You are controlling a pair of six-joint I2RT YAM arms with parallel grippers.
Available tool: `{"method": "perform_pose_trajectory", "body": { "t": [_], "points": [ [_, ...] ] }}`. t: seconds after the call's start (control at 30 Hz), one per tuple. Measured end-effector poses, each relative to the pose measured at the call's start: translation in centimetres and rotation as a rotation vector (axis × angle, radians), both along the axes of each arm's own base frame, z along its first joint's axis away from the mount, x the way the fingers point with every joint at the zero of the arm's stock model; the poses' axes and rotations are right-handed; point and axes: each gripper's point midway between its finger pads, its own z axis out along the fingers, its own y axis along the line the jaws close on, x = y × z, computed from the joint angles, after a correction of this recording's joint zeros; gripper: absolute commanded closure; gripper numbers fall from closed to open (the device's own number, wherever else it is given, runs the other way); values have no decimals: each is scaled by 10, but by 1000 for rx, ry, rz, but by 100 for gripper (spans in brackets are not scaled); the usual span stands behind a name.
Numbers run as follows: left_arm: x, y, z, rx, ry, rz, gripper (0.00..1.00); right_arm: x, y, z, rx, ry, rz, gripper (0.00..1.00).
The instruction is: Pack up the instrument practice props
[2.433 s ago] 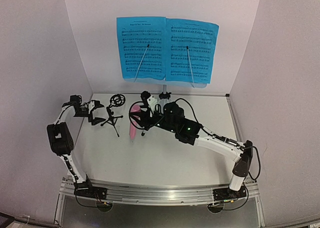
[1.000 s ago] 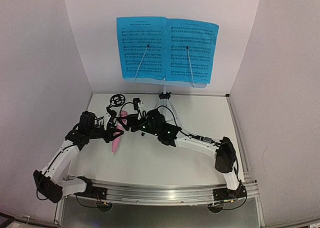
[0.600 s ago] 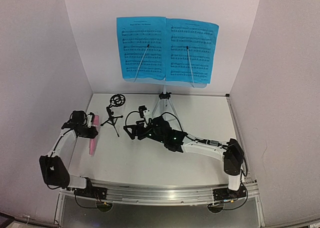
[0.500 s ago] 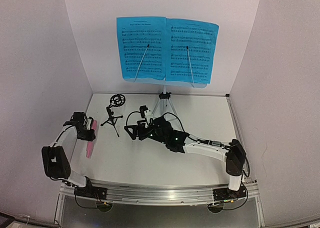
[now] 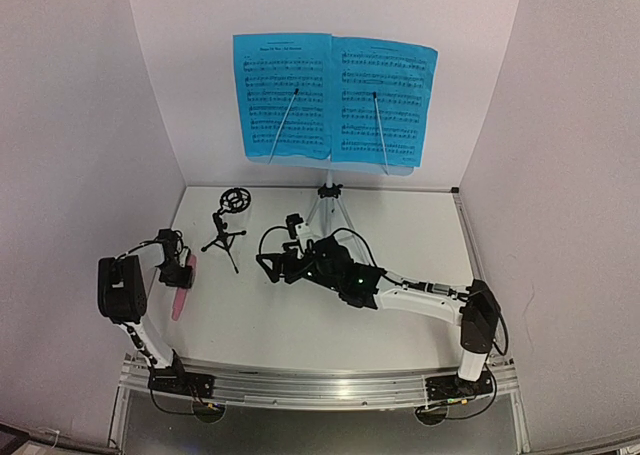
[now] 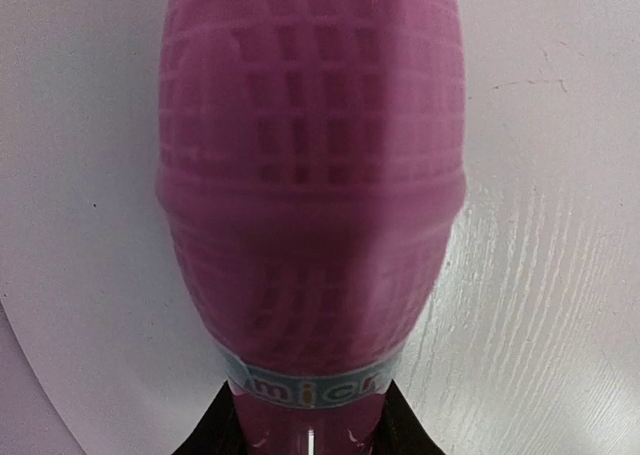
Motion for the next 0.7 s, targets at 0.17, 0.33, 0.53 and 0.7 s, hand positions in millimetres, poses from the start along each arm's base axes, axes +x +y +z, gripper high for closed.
{"method": "perform_pose_trajectory", "body": {
  "t": [0.17, 0.33, 0.53, 0.7],
  "points": [
    [4, 4, 0, 9, -14, 41, 89, 0, -2, 2, -3, -10, -6, 4],
    [6, 5, 0, 10, -22, 65, 56, 0, -2, 3, -7, -17, -4, 4],
    [12, 6, 1, 16, -49, 50, 40, 0, -2, 3, -8, -18, -2, 4],
    [13, 6, 2, 20, -55, 22, 27, -1, -2, 3, -9, -19, 0, 4]
  ]
}}
